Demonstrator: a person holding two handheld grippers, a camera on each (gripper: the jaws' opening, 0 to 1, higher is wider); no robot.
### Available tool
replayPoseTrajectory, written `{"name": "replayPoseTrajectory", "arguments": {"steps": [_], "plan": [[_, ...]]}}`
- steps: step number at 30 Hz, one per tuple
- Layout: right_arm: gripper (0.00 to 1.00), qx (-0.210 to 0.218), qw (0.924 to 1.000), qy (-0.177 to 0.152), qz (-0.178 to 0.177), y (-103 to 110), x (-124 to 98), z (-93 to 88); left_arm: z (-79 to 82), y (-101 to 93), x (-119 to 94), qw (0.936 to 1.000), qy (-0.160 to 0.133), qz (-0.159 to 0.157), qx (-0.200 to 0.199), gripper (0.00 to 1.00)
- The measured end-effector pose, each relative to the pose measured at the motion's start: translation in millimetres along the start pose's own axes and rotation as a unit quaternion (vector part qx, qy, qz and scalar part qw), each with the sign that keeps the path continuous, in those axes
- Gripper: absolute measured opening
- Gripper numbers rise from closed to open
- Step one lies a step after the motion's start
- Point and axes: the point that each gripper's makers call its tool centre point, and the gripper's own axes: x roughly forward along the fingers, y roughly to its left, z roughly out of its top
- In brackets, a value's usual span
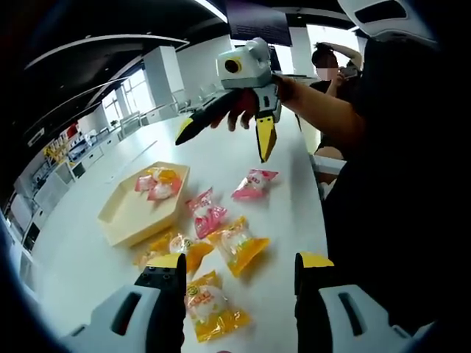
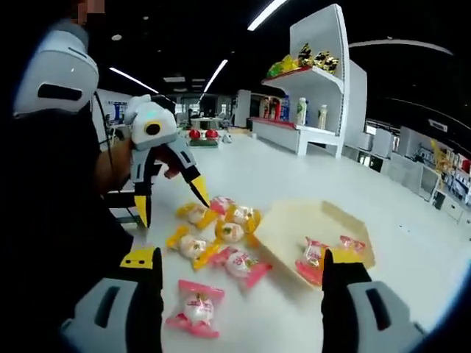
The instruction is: Pick up the marshmallows scattered on the table and place them into the bowl on the table
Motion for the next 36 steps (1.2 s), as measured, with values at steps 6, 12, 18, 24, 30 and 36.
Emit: {"name": "replayPoseTrajectory", "arguments": {"steps": [6,12,18,24,30,36], "plan": [[0.86,0.001,0.9990,0.037,0.027,19,2,-11.0,0.6,0.7,1,1.0000,0.002,0.000,0.004,0.59],[0.83,0.009,0.9980,0.048,0.040,24,-1,-17.9,0.6,0.5,1,1.0000,0.001,-0.001,0.003,0.59],[0.80,0.002,0.9965,0.057,0.061,36,0,-26.2,1.5,-2.9,0,0.9999,-0.009,-0.007,-0.004,0.59],[0.77,0.013,0.9953,0.077,0.058,36,-1,-36.1,0.1,-3.9,0,1.0000,-0.005,-0.008,-0.001,0.59],[0.67,0.032,0.9919,0.109,0.057,37,-1,-51.7,2.9,-3.3,0,0.9999,-0.012,-0.007,-0.006,0.59],[0.63,0.040,0.9907,0.118,0.054,36,-1,-61.1,2.3,-4.6,1,0.9999,-0.010,-0.010,-0.005,0.59]]}}
